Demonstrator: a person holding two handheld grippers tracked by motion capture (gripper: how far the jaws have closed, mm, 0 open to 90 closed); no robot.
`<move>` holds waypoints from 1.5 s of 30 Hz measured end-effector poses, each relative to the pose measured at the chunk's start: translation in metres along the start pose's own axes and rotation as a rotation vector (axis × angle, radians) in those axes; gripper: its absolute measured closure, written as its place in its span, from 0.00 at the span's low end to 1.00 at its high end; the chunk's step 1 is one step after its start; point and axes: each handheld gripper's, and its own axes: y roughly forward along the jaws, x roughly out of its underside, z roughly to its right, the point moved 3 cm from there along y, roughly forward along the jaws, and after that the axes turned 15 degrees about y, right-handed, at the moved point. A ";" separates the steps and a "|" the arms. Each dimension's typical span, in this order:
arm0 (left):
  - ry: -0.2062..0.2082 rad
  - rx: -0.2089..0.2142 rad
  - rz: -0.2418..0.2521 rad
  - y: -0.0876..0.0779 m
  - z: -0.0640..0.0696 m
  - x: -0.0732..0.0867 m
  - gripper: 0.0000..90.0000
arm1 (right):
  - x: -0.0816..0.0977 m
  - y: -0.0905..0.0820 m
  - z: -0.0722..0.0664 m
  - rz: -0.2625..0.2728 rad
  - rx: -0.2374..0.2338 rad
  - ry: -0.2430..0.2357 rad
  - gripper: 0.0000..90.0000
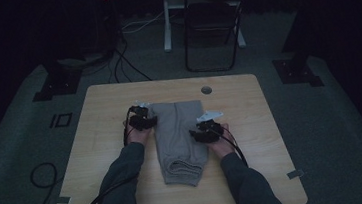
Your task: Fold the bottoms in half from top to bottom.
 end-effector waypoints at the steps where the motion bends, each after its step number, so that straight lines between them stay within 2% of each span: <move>1: 0.001 0.000 -0.010 0.001 0.000 0.001 0.67 | -0.004 0.006 0.005 -0.003 0.017 0.020 0.62; 3: -0.001 0.002 -0.017 0.002 0.000 0.003 0.75 | -0.009 0.017 0.012 -0.021 0.049 0.045 0.63; 6: -0.016 0.018 -0.008 0.001 -0.003 0.006 0.82 | -0.010 0.027 0.018 -0.054 0.058 0.048 0.63; 9: -0.034 0.022 0.006 -0.002 -0.006 0.012 0.85 | -0.009 0.025 0.019 -0.057 0.058 0.050 0.65; 11: -0.031 0.020 0.006 -0.004 -0.006 0.014 0.87 | -0.006 0.023 0.018 -0.058 0.064 0.033 0.66; 13: -0.015 -0.002 -0.002 -0.008 -0.005 0.018 0.92 | -0.002 0.019 0.019 -0.060 0.059 0.024 0.67; 17: -0.022 0.008 -0.001 -0.013 -0.002 0.023 0.94 | 0.003 0.012 0.020 -0.073 0.049 0.010 0.67; 18: -0.035 0.012 -0.006 -0.014 -0.002 0.023 0.93 | 0.003 0.011 0.021 -0.072 0.042 0.005 0.67; 19: -0.047 0.010 -0.005 -0.013 -0.003 0.021 0.86 | 0.003 0.011 0.021 -0.073 0.036 0.012 0.67; 21: -0.080 0.041 0.047 -0.015 -0.003 0.016 0.76 | 0.003 0.012 0.022 -0.070 0.034 0.018 0.66; 23: -0.069 0.041 0.087 -0.016 0.002 0.006 0.64 | 0.003 0.014 0.020 -0.063 0.039 0.016 0.65; 25: -0.045 0.035 0.096 -0.013 0.007 -0.002 0.57 | 0.003 0.015 0.019 -0.058 0.040 0.011 0.64; 27: -0.037 0.024 0.076 -0.006 0.011 -0.005 0.51 | 0.003 0.015 0.018 -0.056 0.035 0.012 0.62; 28: -0.030 0.009 0.054 -0.001 0.012 -0.005 0.51 | 0.003 0.016 0.018 -0.055 0.033 0.009 0.62; 29: -0.027 -0.009 0.033 0.002 0.013 -0.004 0.53 | 0.003 0.016 0.018 -0.053 0.032 0.004 0.62; 30: -0.028 -0.011 0.017 0.005 0.014 -0.003 0.60 | 0.003 0.016 0.018 -0.052 0.029 0.001 0.62; 32: -0.034 -0.001 0.030 0.005 0.015 0.000 0.76 | 0.003 0.016 0.019 -0.049 0.019 -0.002 0.62; 34: -0.010 -0.013 0.026 0.002 0.018 0.002 0.90 | 0.003 0.016 0.019 -0.048 0.015 -0.006 0.62; 37: -0.008 -0.013 0.027 0.001 0.019 0.004 0.93 | 0.004 0.016 0.018 -0.052 0.010 -0.009 0.62; 38: -0.004 -0.005 0.039 -0.009 0.021 0.015 0.93 | 0.005 0.014 0.016 -0.065 0.005 -0.021 0.63; 41: -0.022 0.014 0.051 -0.021 0.023 0.031 0.93 | 0.010 0.008 0.012 -0.081 -0.016 -0.029 0.67; 42: -0.022 0.014 0.051 -0.021 0.023 0.031 0.93 | 0.010 0.008 0.012 -0.081 -0.016 -0.029 0.67; 43: -0.016 0.025 0.052 -0.029 0.024 0.038 0.93 | 0.013 0.004 0.008 -0.106 -0.026 -0.049 0.69; 45: -0.020 0.031 0.054 -0.032 0.023 0.041 0.90 | 0.015 0.000 0.003 -0.139 -0.041 -0.078 0.71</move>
